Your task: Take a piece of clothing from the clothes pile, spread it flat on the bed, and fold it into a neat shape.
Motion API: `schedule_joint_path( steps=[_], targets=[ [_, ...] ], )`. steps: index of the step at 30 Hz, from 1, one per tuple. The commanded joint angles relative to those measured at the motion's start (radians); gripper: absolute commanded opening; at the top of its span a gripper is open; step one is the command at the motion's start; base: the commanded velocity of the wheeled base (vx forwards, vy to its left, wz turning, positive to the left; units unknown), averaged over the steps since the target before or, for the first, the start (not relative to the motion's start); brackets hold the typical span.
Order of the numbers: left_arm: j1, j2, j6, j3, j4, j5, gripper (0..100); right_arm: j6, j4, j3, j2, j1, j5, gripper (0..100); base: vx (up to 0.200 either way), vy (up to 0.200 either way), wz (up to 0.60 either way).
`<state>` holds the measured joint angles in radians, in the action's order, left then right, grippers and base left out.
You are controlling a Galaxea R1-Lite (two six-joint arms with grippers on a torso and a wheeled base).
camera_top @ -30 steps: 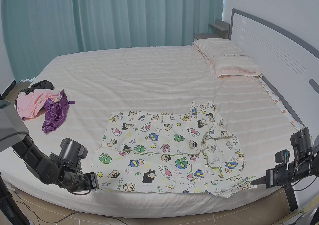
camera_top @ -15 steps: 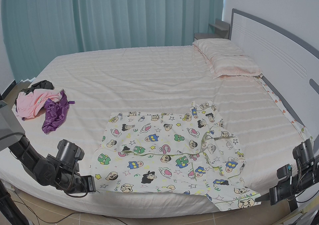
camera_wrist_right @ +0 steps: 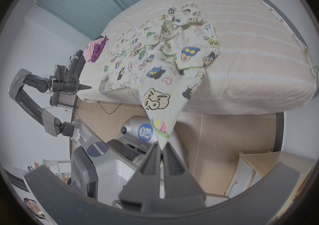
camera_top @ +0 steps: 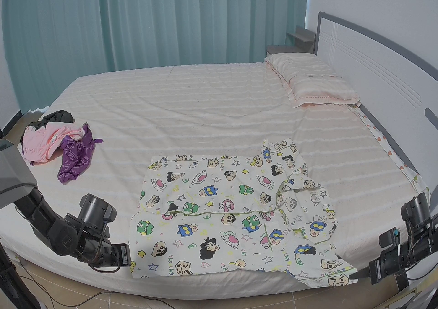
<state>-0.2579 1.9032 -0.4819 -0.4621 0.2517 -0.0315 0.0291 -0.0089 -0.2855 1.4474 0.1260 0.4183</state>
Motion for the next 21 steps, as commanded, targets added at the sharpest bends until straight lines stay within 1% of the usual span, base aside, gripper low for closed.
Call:
schedule_joint_path(
  steps=[1,6,7,9,13,16,20,21],
  targets=[
    [0.0,0.004,-0.006,-0.016,0.001,-0.001,0,0.006,0.001,-0.038,0.005,-0.005,0.002,0,0.0,0.0,0.0],
    [-0.004,0.059,0.016,0.0,0.014,0.007,0,0.006,-0.006,-0.037,0.028,-0.003,0.002,0,0.0,0.0,0.0],
    [-0.008,0.089,0.054,0.005,0.018,0.013,100,0.006,-0.008,-0.038,0.045,-0.003,0.002,0,0.0,0.0,0.0],
    [-0.008,0.108,0.086,0.01,0.032,0.021,100,0.003,-0.008,-0.037,0.057,-0.003,0.005,0,0.0,0.0,0.0],
    [-0.008,0.158,0.164,0.034,0.123,0.056,100,0.005,-0.011,-0.04,0.065,-0.005,0.008,0,0.0,0.0,0.0],
    [-0.009,0.209,0.217,0.043,0.202,0.05,100,0.009,-0.022,-0.067,0.079,-0.006,0.025,0,0.0,0.0,0.0],
    [-0.012,0.224,0.213,0.046,0.245,0.058,100,0.011,-0.039,-0.11,0.102,-0.02,0.046,0,0.0,0.0,0.0],
    [-0.011,0.223,0.21,0.051,0.259,0.064,100,0.012,-0.057,-0.142,0.106,-0.04,0.065,0,0.0,0.0,0.0]
  ],
)
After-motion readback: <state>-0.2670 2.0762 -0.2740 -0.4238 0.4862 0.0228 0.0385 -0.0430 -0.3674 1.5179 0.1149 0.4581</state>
